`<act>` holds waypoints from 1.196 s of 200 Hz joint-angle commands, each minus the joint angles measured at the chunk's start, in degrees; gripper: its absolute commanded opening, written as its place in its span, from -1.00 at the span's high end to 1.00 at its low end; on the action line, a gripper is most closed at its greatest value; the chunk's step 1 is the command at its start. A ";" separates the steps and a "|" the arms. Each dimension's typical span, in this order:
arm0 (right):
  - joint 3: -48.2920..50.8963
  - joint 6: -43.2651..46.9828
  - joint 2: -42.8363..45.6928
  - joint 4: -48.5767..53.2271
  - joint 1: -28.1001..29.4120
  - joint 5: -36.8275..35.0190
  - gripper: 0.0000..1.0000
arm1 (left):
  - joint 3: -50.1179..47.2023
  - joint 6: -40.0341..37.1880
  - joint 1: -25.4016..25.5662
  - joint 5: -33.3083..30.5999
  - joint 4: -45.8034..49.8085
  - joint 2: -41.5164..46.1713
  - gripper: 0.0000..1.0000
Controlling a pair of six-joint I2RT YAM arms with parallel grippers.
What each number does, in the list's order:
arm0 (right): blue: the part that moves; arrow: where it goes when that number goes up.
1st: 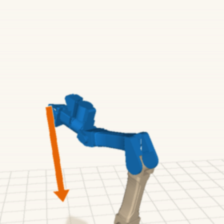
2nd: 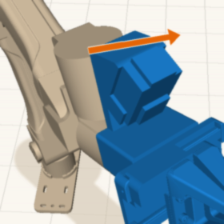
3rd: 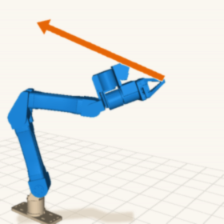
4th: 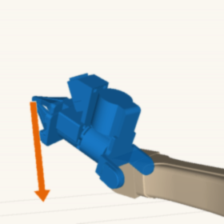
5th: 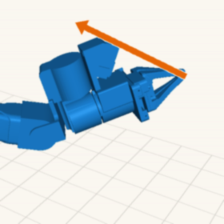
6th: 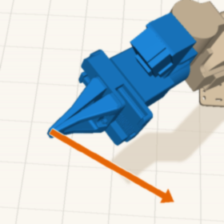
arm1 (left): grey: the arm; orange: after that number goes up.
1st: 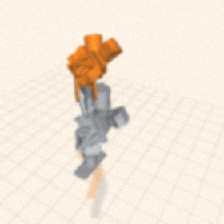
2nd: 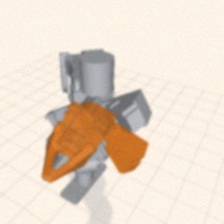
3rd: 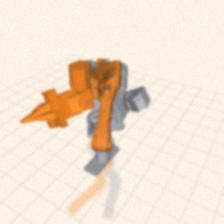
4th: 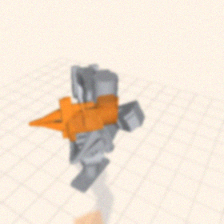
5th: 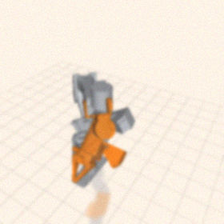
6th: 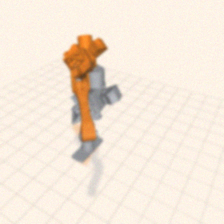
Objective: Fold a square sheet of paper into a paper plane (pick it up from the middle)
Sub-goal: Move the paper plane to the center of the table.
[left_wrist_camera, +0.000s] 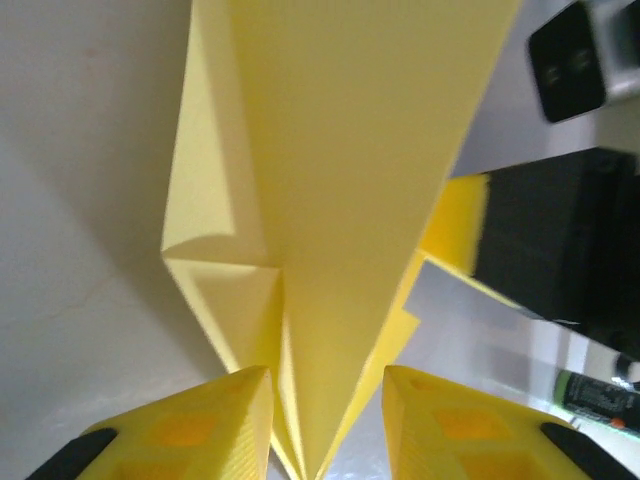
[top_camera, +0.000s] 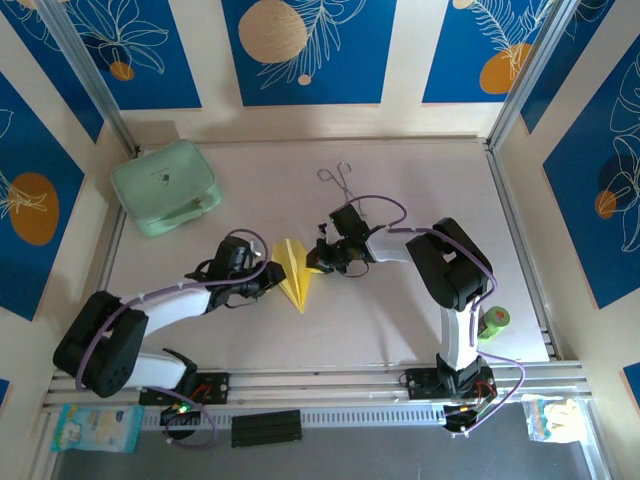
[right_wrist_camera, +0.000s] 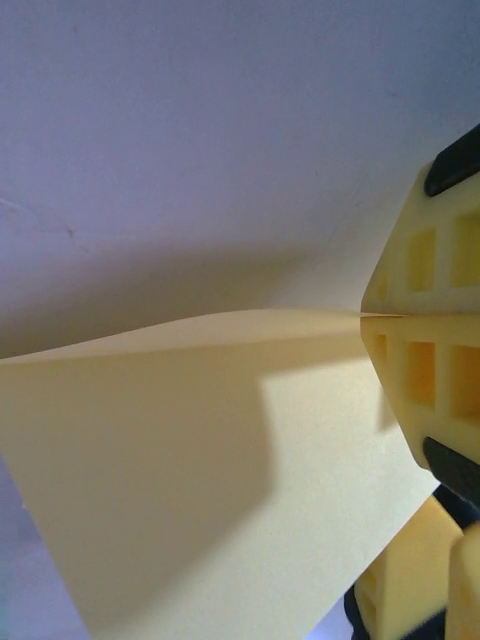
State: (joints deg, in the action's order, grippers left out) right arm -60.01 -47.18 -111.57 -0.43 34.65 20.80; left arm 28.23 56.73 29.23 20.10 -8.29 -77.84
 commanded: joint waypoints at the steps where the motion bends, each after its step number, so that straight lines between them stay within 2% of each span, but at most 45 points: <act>1: -1.25 0.35 -0.75 1.48 0.40 0.18 0.95 | 1.83 -0.39 0.75 1.91 -0.84 -2.63 0.30; 36: -1.25 0.33 -0.84 1.73 0.24 0.39 0.95 | 3.22 0.16 1.26 3.71 -2.42 -5.68 0.30; 78: -1.56 0.42 -0.93 2.16 0.08 0.30 0.95 | 3.20 0.50 1.65 3.98 -2.83 -5.46 0.31; 122: -1.95 0.38 -0.69 2.51 0.09 0.46 0.95 | 4.78 0.10 3.63 5.65 -3.11 -7.73 0.23; 168: -2.61 0.07 0.77 3.67 0.24 1.24 0.95 | 8.58 -2.57 5.68 2.77 3.07 -9.34 0.28; 239: -5.35 -1.03 2.17 8.91 1.72 0.24 0.96 | 10.54 -3.99 7.12 1.11 5.68 -11.01 0.28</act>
State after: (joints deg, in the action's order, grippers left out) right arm -63.79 -47.22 -111.55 4.97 35.48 20.80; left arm 37.45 54.30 35.51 22.44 -5.10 -88.18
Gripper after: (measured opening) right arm 0.048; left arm 0.363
